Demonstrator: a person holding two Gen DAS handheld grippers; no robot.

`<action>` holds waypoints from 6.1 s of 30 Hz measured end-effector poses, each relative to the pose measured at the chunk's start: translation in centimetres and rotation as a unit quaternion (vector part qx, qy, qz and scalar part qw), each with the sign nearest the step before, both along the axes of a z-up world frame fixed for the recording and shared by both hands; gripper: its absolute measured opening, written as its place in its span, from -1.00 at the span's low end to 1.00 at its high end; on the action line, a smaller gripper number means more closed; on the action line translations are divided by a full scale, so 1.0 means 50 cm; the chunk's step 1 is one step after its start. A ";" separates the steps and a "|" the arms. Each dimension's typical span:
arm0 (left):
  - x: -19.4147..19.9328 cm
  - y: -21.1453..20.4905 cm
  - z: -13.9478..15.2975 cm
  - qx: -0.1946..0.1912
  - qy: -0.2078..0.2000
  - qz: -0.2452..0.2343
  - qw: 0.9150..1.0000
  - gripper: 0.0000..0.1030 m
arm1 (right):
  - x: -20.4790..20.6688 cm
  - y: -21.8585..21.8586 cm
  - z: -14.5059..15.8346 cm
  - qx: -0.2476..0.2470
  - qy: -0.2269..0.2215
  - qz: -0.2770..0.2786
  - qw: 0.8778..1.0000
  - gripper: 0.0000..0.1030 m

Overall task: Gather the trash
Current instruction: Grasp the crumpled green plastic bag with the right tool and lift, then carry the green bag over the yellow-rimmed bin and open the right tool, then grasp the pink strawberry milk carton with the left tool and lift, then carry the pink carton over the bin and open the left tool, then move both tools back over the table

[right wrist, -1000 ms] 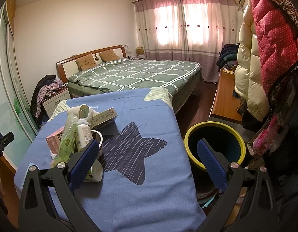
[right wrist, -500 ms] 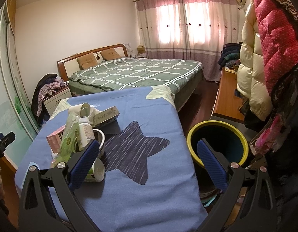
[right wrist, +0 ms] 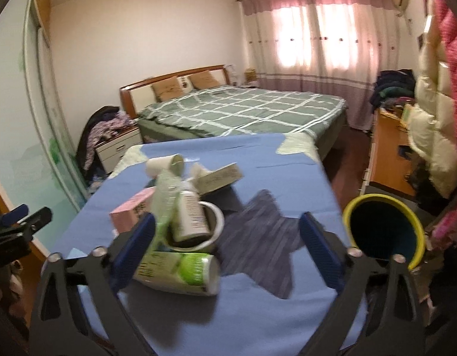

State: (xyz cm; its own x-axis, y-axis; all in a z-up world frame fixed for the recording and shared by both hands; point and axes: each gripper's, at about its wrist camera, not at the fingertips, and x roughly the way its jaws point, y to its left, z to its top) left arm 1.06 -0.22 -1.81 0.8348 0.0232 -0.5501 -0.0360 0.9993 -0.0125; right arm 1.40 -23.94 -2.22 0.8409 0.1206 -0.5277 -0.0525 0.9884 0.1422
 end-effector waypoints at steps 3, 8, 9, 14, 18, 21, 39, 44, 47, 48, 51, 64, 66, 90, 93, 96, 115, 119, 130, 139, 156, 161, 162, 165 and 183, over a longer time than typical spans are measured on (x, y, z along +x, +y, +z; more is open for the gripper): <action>0.004 0.004 -0.005 0.001 0.004 0.000 1.000 0.93 | 0.026 0.032 -0.012 0.002 0.017 0.024 1.000 0.35; 0.021 0.004 -0.017 0.003 0.015 0.002 1.000 0.93 | 0.060 0.077 -0.027 -0.003 0.034 0.050 0.998 0.08; 0.025 0.006 -0.020 0.002 0.018 0.003 1.000 0.93 | 0.069 0.083 -0.032 -0.005 0.038 0.052 0.998 0.03; 0.032 0.010 -0.027 0.005 0.023 0.007 1.000 0.93 | 0.092 0.099 -0.043 -0.001 0.057 0.064 0.996 -0.66; 0.039 0.012 -0.030 0.007 0.025 0.010 1.000 0.93 | 0.089 0.096 -0.033 0.012 0.048 0.070 0.996 -0.89; 0.041 0.012 -0.033 0.009 0.027 0.011 1.000 0.93 | 0.080 0.096 -0.017 0.022 0.038 0.076 0.996 -0.92; 0.060 -0.021 -0.047 0.028 0.039 0.000 0.999 0.93 | -0.005 0.025 0.129 0.066 -0.046 0.085 0.993 -0.96; 0.067 -0.033 -0.048 0.031 0.041 -0.005 0.999 0.93 | -0.016 -0.018 0.160 0.073 -0.066 0.073 0.992 -0.96; 0.074 -0.043 -0.050 0.033 0.042 -0.012 0.999 0.93 | -0.018 -0.056 0.168 0.087 -0.070 0.059 0.992 -0.96; 0.077 -0.049 -0.051 0.034 0.043 -0.015 0.998 0.93 | -0.019 -0.066 0.169 0.090 -0.072 0.055 0.992 -0.96; 0.082 -0.067 -0.055 0.037 0.046 -0.026 0.998 0.93 | -0.026 -0.105 0.174 0.094 -0.081 0.032 0.992 -0.96; 0.108 -0.183 -0.082 0.045 0.061 -0.091 0.993 0.93 | 0.043 -0.380 0.067 0.051 -0.034 -0.165 0.984 -0.96; 0.114 -0.197 -0.088 0.046 0.068 -0.097 0.992 0.93 | 0.064 -0.424 0.029 0.045 -0.013 -0.191 0.980 -0.96; 0.198 -0.130 -0.132 0.068 0.106 -0.016 0.992 0.93 | 0.130 -0.545 -0.145 0.051 0.075 -0.271 0.958 -0.58; 0.219 -0.119 -0.155 0.067 0.122 -0.011 0.990 0.93 | 0.124 -0.533 -0.136 0.053 0.070 -0.264 0.960 -0.56; 0.233 -0.101 -0.179 0.057 0.138 -0.006 0.989 0.93 | 0.125 -0.525 -0.133 0.052 0.070 -0.260 0.962 -0.55; 0.236 -0.070 -0.177 0.014 0.124 -0.023 0.992 -0.03 | 0.120 -0.502 -0.134 0.058 0.068 -0.243 0.966 -0.54; 0.226 -0.083 -0.137 0.021 0.103 -0.031 0.994 -0.03 | 0.105 -0.511 -0.129 0.060 0.063 -0.247 0.965 -0.54; 0.238 -0.229 0.004 0.029 0.052 -0.115 0.992 -0.03 | 0.059 -0.575 -0.115 0.059 0.037 -0.281 0.957 -0.55; 0.277 -0.509 0.043 0.019 0.060 -0.256 0.965 -0.03 | 0.033 -0.664 -0.130 0.047 0.036 -0.320 0.945 -0.54; 0.325 -0.949 -0.133 0.044 0.193 -0.412 0.890 -0.03 | 0.035 -0.787 -0.187 0.083 0.054 -0.339 0.936 -0.54; 0.309 -1.010 -0.171 0.055 0.213 -0.430 0.876 -0.03 | 0.029 -0.796 -0.191 0.085 0.059 -0.342 0.934 -0.54; 0.309 -1.022 -0.181 0.058 0.217 -0.428 0.875 -0.02 | 0.028 -0.795 -0.191 0.084 0.059 -0.342 0.934 -0.54; 0.314 -1.036 -0.199 0.064 0.224 -0.418 0.878 0.44 | 0.025 -0.791 -0.189 0.080 0.060 -0.342 0.934 -0.47; 0.320 -0.631 0.063 -0.004 0.074 -0.256 0.964 0.78 | 0.066 -0.651 -0.150 0.066 0.062 -0.271 0.958 -0.39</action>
State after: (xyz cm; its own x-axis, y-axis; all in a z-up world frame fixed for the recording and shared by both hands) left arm 17.04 -31.76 1.36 0.6475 -0.3759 -0.6629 0.4605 0.8861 -0.0526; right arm 4.70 -56.49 -9.73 0.7306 -0.2442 -0.6376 0.4894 0.8385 0.2397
